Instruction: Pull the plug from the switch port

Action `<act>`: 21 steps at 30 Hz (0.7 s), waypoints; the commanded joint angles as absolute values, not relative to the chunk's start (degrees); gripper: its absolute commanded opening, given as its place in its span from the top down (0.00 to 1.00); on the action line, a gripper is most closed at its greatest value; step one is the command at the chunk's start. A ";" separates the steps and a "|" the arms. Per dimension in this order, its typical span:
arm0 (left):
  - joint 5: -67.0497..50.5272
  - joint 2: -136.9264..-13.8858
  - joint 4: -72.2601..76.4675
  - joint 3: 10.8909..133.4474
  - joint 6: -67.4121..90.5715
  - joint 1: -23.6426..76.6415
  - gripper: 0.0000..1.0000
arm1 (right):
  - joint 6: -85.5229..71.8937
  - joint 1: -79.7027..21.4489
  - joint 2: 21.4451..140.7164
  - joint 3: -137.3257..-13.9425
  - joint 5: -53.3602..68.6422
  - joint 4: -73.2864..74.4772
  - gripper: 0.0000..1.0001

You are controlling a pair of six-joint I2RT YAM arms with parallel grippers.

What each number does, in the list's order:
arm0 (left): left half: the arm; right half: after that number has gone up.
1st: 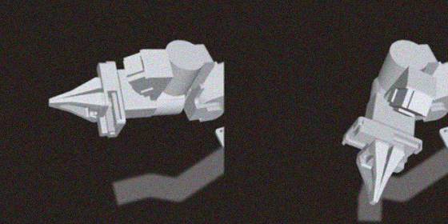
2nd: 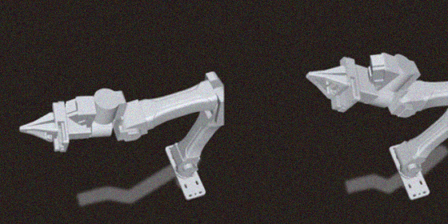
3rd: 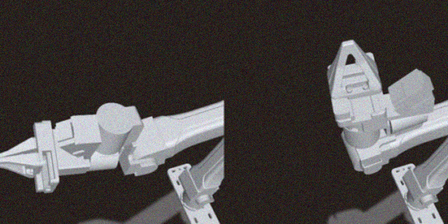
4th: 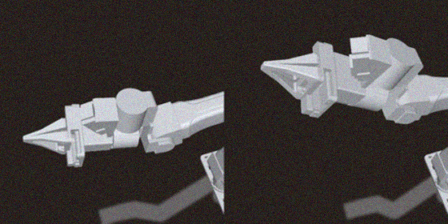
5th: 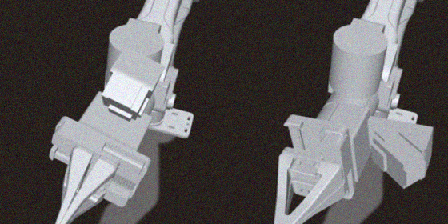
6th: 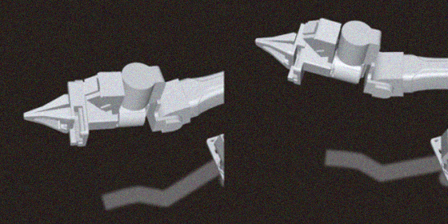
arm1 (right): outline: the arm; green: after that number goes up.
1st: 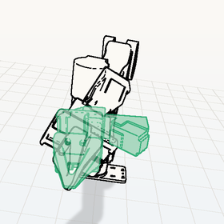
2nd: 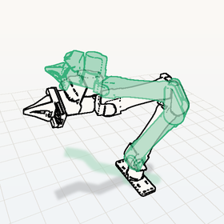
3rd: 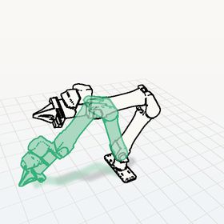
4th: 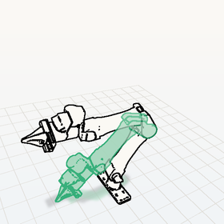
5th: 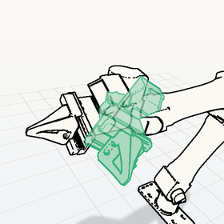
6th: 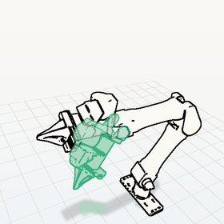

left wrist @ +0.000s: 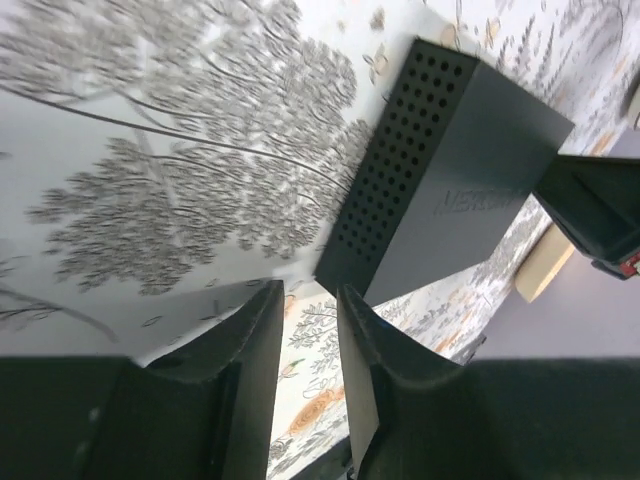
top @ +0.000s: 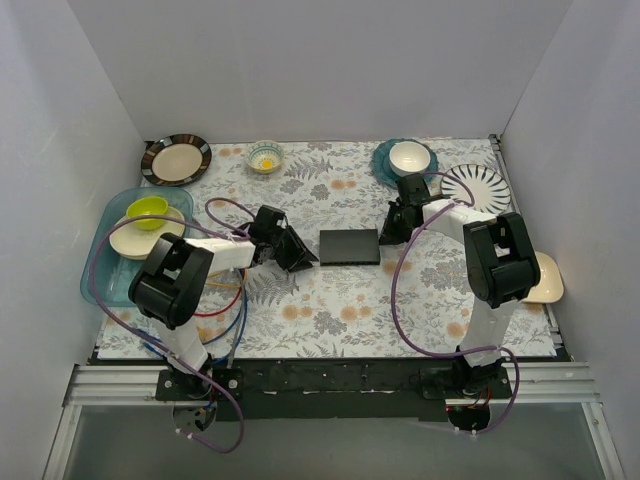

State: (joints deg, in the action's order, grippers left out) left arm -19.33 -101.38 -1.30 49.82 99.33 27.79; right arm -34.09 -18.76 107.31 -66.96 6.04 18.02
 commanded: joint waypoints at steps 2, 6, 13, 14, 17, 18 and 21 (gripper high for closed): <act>-7.78 -94.49 -11.75 51.50 99.23 23.21 0.66 | -34.72 -19.16 103.37 -65.13 0.39 19.23 0.99; -0.71 -90.01 -19.94 56.33 92.24 19.69 0.49 | -32.53 -19.16 94.23 -65.91 -8.34 21.09 0.98; -2.89 -85.78 -22.50 60.12 82.45 19.34 0.16 | -27.78 -24.33 81.76 -64.08 -10.01 20.57 0.68; -3.42 -85.78 -22.76 59.86 82.18 19.34 0.16 | -26.29 -26.69 80.78 -63.29 -12.19 20.13 0.66; -6.06 -85.25 -21.36 57.67 81.48 19.42 0.15 | -25.05 -29.08 77.09 -61.18 -15.02 20.30 0.63; -6.41 -84.99 -20.92 57.13 81.47 19.34 0.14 | -24.61 -29.27 75.25 -60.13 -15.20 20.22 0.62; -7.56 -84.82 -19.87 55.73 81.83 19.34 0.02 | -23.56 -29.36 72.78 -58.89 -15.64 19.34 0.58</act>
